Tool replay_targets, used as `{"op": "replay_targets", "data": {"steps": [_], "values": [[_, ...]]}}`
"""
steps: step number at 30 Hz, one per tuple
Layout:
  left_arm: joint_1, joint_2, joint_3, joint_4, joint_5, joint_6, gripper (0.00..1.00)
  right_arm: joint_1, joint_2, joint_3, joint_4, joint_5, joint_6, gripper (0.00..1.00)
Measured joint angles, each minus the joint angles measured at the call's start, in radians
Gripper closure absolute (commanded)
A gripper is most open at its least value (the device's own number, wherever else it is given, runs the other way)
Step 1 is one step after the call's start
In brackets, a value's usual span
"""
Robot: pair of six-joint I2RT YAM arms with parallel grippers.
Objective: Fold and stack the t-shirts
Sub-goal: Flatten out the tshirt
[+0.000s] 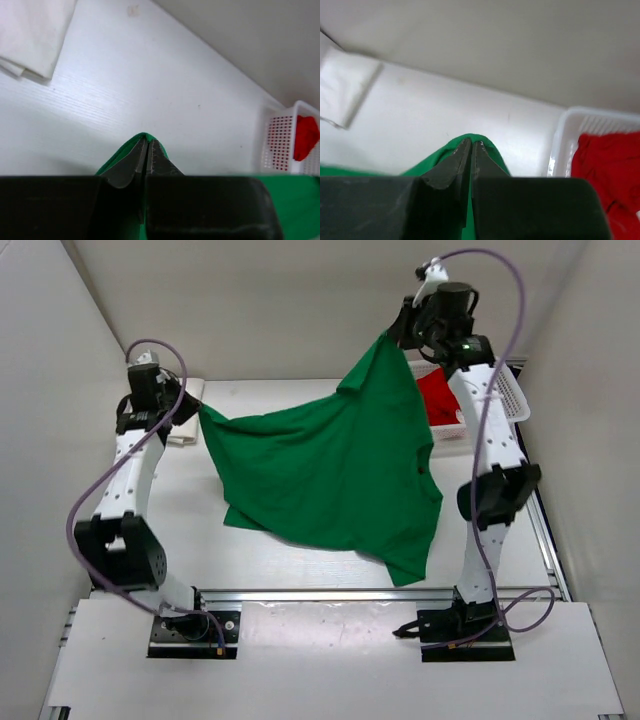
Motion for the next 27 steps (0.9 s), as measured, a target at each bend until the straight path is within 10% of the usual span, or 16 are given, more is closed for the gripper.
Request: {"op": "replay_targets", "data": {"steps": [8, 17, 27], "values": [[-0.006, 0.169, 0.272, -0.044, 0.025, -0.026, 1.0, -0.005, 0.15, 0.035, -0.012, -0.016, 0.044, 1.0], [0.097, 0.082, 0.508, -0.001, 0.087, -0.057, 1.0, -0.056, -0.191, 0.042, 0.206, -0.127, 0.118, 1.0], [0.124, -0.066, 0.006, 0.102, 0.064, -0.011, 1.0, -0.075, -0.671, -0.84, 0.374, -0.125, 0.113, 1.0]]}}
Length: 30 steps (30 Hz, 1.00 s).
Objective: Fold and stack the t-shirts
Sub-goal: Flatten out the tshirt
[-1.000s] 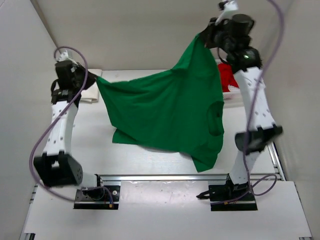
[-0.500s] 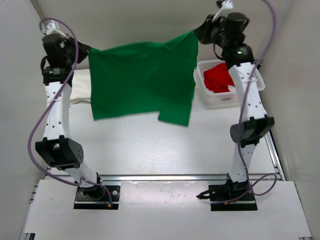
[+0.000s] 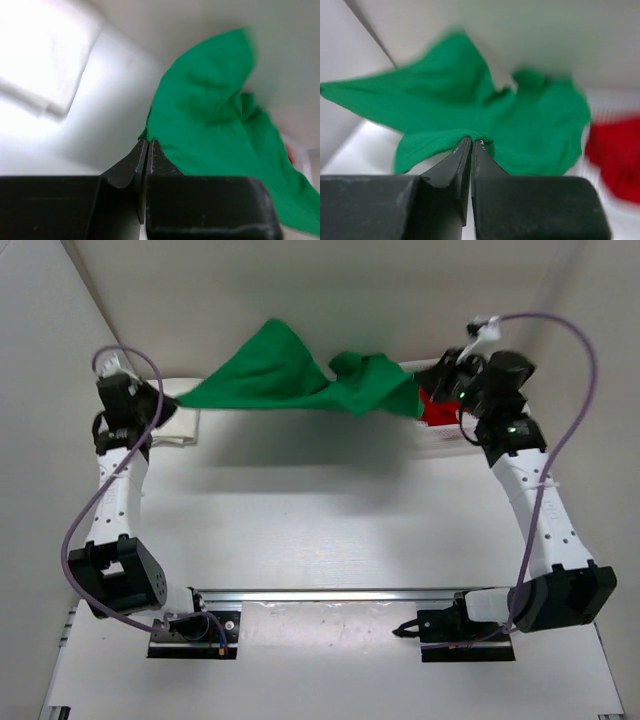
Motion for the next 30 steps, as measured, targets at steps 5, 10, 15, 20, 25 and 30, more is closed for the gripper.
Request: {"op": "replay_targets", "data": {"steps": [5, 10, 15, 20, 25, 30], "values": [[-0.039, -0.118, -0.368, 0.023, -0.043, 0.02, 1.0, 0.043, -0.02, -0.352, -0.061, 0.071, 0.006, 1.0], [-0.05, -0.254, -0.679, 0.047, -0.038, 0.021, 1.0, 0.113, -0.169, -0.718, -0.098, 0.082, 0.044, 1.0], [0.015, -0.335, -0.827, 0.003, 0.012, 0.053, 1.0, 0.189, -0.458, -0.983, -0.189, 0.091, 0.113, 1.0], [0.022, -0.512, -0.835, -0.108, 0.025, 0.121, 1.0, 0.279, -0.766, -1.046, -0.374, 0.104, 0.233, 1.0], [-0.063, -0.618, -0.748, -0.189, 0.028, 0.123, 1.0, 0.339, -0.808, -0.929, -0.48, 0.163, 0.249, 1.0], [-0.122, -0.416, -0.206, -0.27, 0.071, 0.088, 1.0, 0.341, -0.554, -0.426, -0.524, 0.268, 0.137, 1.0]]}}
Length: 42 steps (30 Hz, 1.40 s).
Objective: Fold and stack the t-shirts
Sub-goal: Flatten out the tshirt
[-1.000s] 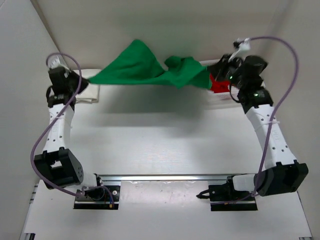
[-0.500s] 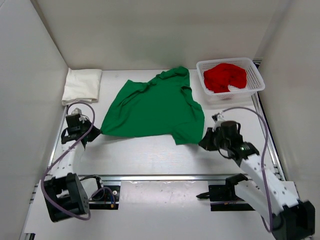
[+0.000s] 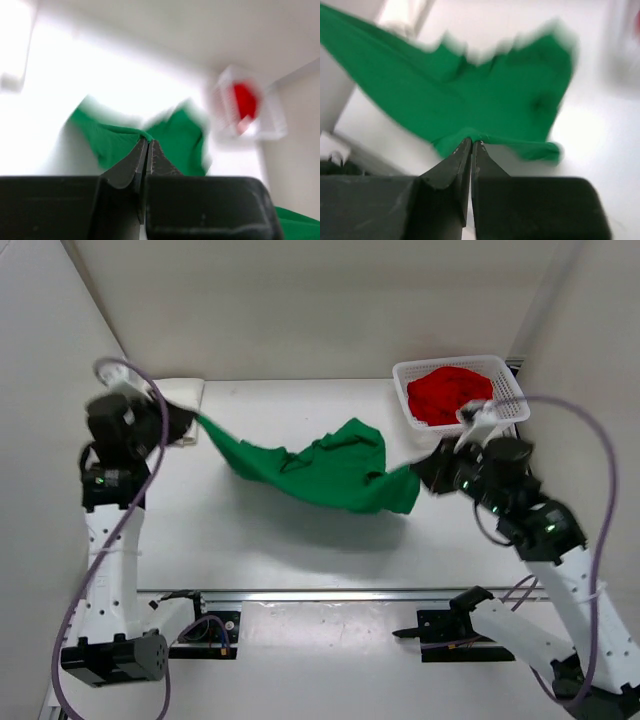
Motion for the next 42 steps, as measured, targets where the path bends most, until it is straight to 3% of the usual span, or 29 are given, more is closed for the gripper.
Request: {"op": "replay_targets", "data": {"steps": [3, 5, 8, 12, 16, 20, 25, 30, 35, 42], "values": [[0.024, 0.053, 0.32, 0.032, 0.025, -0.029, 1.0, -0.008, 0.15, 0.34, 0.049, 0.068, -0.083, 1.0], [0.045, 0.063, 0.455, 0.04, 0.035, -0.044, 1.0, -0.04, 0.233, 0.496, 0.082, 0.077, -0.127, 1.0], [0.066, 0.074, 0.57, 0.053, 0.041, -0.054, 1.0, -0.188, 0.348, 0.678, 0.108, 0.008, -0.164, 1.0], [0.088, 0.129, 0.547, 0.067, 0.035, -0.055, 1.0, -0.273, 0.542, 0.875, 0.127, -0.063, -0.176, 1.0], [0.082, 0.246, 0.389, 0.086, -0.007, -0.05, 1.0, -0.267, 0.805, 1.11, 0.133, -0.12, -0.191, 1.0], [0.08, 0.421, 0.283, 0.068, -0.034, -0.044, 1.0, -0.247, 1.025, 1.172, 0.116, -0.137, -0.2, 1.0], [0.075, 0.574, 0.322, 0.039, -0.039, -0.048, 1.0, -0.235, 1.235, 1.2, 0.103, -0.148, -0.195, 1.0], [0.077, 0.627, 0.563, 0.025, -0.03, -0.073, 1.0, -0.249, 1.264, 1.22, 0.143, -0.156, -0.155, 1.0], [0.129, 0.591, 0.766, 0.069, -0.018, -0.099, 1.0, -0.291, 1.177, 1.271, 0.291, -0.197, -0.093, 1.0], [0.183, 0.562, 0.782, 0.109, -0.021, -0.104, 1.0, -0.299, 1.04, 1.27, 0.361, -0.227, -0.096, 1.0]]}}
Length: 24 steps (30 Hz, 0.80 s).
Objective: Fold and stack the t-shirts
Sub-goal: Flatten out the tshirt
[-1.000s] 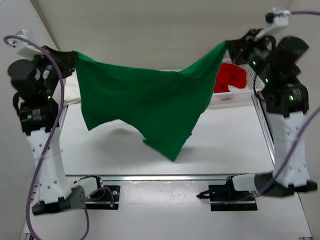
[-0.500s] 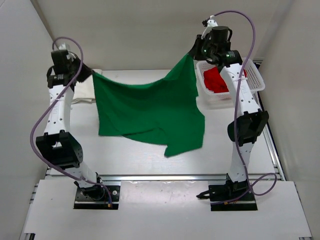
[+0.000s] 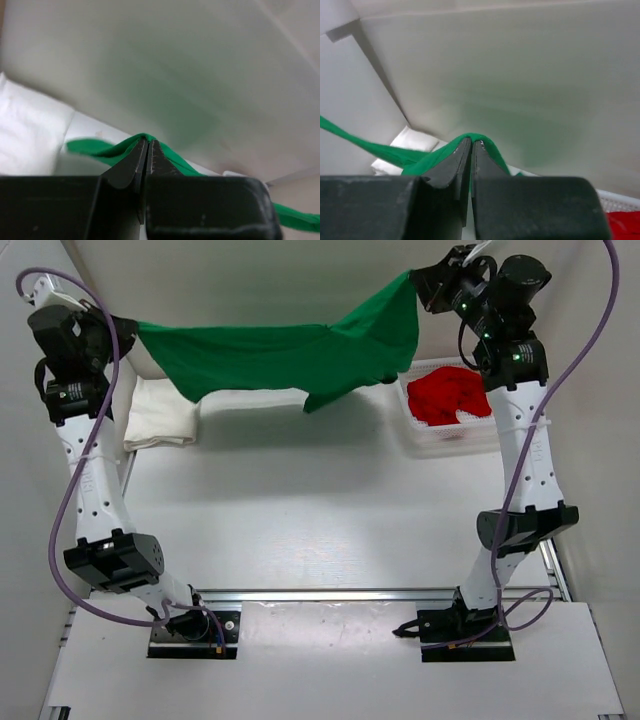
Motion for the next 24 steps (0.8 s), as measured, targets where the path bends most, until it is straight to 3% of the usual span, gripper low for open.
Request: {"op": "replay_targets", "data": {"steps": [2, 4, 9, 13, 19, 24], "values": [[0.0, -0.011, -0.067, 0.011, -0.013, 0.007, 1.0, 0.006, -0.028, -0.058, 0.002, -0.004, -0.019, 1.0], [-0.004, -0.049, -0.2, 0.041, -0.03, 0.018, 1.0, 0.006, -0.095, -0.227, 0.01, -0.005, -0.038, 1.0], [-0.028, -0.216, -0.669, 0.123, -0.077, 0.044, 1.0, 0.018, -0.337, -0.894, 0.05, 0.018, -0.055, 0.99], [-0.025, -0.359, -1.013, 0.186, -0.077, 0.044, 1.0, 0.041, -0.475, -1.273, 0.008, 0.032, -0.054, 1.0], [0.001, -0.502, -1.399, 0.243, -0.045, 0.021, 1.0, 0.052, -0.747, -1.598, -0.04, 0.037, -0.045, 1.0], [0.011, -0.614, -1.551, 0.207, 0.005, 0.027, 1.0, 0.054, -0.933, -1.708, -0.173, 0.017, -0.019, 1.0]]}}
